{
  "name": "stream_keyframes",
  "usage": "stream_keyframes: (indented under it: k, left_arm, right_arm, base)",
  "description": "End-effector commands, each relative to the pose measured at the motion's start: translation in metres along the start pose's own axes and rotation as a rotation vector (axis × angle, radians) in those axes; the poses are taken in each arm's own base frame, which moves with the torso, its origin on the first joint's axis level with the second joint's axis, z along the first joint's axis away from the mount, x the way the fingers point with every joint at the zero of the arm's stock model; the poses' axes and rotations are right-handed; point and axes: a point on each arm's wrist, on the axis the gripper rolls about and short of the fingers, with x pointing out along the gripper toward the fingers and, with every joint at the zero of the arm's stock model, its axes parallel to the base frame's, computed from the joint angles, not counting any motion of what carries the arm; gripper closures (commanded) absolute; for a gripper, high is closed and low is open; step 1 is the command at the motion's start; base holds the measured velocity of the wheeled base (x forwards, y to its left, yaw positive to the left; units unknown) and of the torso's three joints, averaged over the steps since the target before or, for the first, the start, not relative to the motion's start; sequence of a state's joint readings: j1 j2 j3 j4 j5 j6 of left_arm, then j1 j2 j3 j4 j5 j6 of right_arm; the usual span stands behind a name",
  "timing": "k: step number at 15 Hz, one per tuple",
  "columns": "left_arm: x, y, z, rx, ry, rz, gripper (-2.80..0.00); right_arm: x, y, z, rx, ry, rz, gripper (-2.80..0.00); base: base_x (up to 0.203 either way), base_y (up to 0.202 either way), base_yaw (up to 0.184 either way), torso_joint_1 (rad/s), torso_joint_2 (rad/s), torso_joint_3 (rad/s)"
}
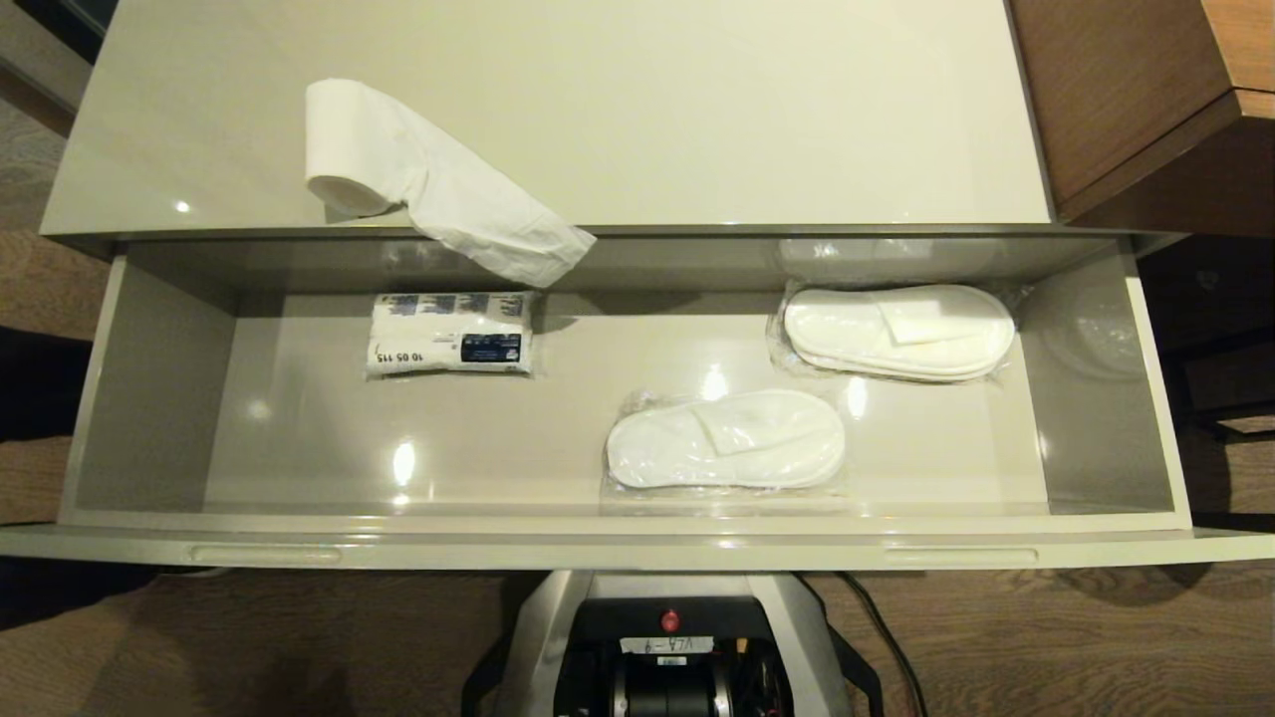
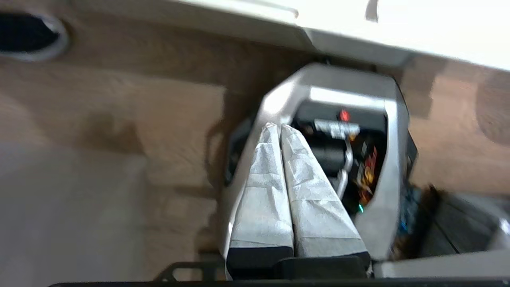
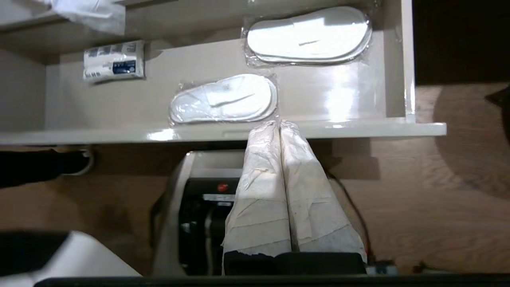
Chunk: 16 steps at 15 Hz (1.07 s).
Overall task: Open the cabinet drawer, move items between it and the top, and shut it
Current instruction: Close the drawer
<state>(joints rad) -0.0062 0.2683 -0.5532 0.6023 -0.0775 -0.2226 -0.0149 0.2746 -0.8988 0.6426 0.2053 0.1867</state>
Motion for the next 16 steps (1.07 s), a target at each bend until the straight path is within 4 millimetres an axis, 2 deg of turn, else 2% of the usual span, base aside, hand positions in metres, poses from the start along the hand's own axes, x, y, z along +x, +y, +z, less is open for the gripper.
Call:
stream_keyframes:
  k: [1,2,5,7,11,13,16]
  left_arm:
    - [0.026,0.001,0.001,-0.018,0.178,0.023,0.00]
    - [0.033,0.003,-0.004,-0.024,0.233,0.029,0.00]
    - [0.054,0.004,-0.003,-0.037,0.334,0.049,0.00]
    - [0.068,0.005,-0.002,-0.041,0.307,0.011,0.00]
    - [0.097,0.006,-0.004,-0.050,0.325,-0.033,0.00]
    - [0.105,0.006,-0.002,-0.060,0.328,-0.041,0.00]
    - [0.127,0.007,0.002,-0.086,0.365,-0.035,0.00]
  right_arm:
    - [0.049,-0.007,0.016,0.064,0.201,-0.048,0.00]
    - [0.064,-0.012,0.006,0.089,0.282,-0.073,0.00]
    - [0.090,-0.024,-0.023,0.152,0.466,-0.120,0.00]
    - [0.098,-0.027,-0.032,0.179,0.509,-0.134,0.00]
    - [0.125,-0.041,-0.071,0.204,0.601,-0.166,0.00]
    - [0.136,-0.045,-0.080,0.210,0.633,-0.175,0.00]
    - [0.160,-0.052,-0.090,0.237,0.759,-0.195,0.00]
  base:
    - [0.000,0.000,0.000,0.000,0.00,0.000]
    - [0.000,0.000,0.000,0.000,0.00,0.000]
    - [0.000,0.000,0.000,0.000,0.00,0.000]
    - [0.000,0.000,0.000,0.000,0.00,0.000]
    - [0.000,0.000,0.000,0.000,0.00,0.000]
    - [0.000,0.000,0.000,0.000,0.00,0.000]
    - [0.000,0.000,0.000,0.000,0.00,0.000]
